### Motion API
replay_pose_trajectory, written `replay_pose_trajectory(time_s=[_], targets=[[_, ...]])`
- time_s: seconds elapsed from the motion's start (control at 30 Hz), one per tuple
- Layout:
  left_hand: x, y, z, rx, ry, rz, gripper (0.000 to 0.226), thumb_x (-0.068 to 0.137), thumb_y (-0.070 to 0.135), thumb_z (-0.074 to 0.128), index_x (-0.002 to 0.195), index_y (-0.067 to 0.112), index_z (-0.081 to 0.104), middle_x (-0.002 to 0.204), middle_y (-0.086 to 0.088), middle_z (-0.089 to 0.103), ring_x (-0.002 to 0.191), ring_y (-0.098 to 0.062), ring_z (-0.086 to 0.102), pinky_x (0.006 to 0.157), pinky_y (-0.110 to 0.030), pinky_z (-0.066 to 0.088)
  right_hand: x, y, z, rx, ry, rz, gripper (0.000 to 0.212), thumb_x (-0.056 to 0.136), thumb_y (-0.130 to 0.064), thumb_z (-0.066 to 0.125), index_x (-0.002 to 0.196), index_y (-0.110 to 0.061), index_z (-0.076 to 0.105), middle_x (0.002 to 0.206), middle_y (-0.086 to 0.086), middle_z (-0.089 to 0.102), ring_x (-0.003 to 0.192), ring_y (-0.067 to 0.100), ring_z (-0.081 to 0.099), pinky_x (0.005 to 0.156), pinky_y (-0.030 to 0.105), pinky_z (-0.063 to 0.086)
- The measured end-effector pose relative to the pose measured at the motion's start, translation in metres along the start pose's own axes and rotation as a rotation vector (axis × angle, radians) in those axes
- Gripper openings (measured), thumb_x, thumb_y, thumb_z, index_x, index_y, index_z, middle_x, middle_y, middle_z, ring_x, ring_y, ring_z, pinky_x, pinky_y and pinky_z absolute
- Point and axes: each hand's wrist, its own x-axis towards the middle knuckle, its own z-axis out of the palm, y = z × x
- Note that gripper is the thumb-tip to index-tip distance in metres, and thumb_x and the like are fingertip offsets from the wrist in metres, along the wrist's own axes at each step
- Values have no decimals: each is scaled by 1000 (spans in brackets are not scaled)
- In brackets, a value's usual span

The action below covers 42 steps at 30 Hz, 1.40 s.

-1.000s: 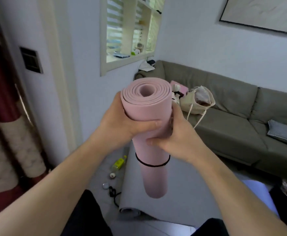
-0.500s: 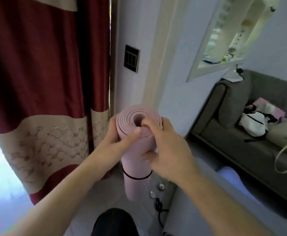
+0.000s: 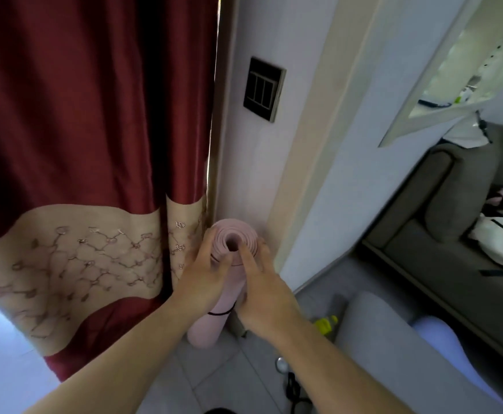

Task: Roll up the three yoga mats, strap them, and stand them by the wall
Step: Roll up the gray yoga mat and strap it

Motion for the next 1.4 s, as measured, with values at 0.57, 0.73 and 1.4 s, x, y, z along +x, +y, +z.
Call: replay_pose_trajectory(time_s=[0.57,0.73,1.4], targets=[[-28,29,-6,250,204,5,59,97,27,59,154,32,45,154,-12,41,141,-33,39,118,-47,37,-40,10,-13,170,-23,93,103,90,-5,62,164,-49,5,173,-10,-14,104,31,70,86,33,56],[-67,63,22,361,45,157,33,94,14,61,124,28,60,126,1,59,116,-20,56,101,-40,49,-112,55,-5,226,109,233,72,86,-4,55,155,-20,43,160,-1,29,129,21,55,107,30,47],[-146,15,378,-96,-514,-150,18,105,18,56,95,24,69,86,9,75,81,-12,73,87,-45,57,-313,279,164,1449,155,1587,14,103,2,55,91,0,63,74,14,68,69,27,64,59,36,55]])
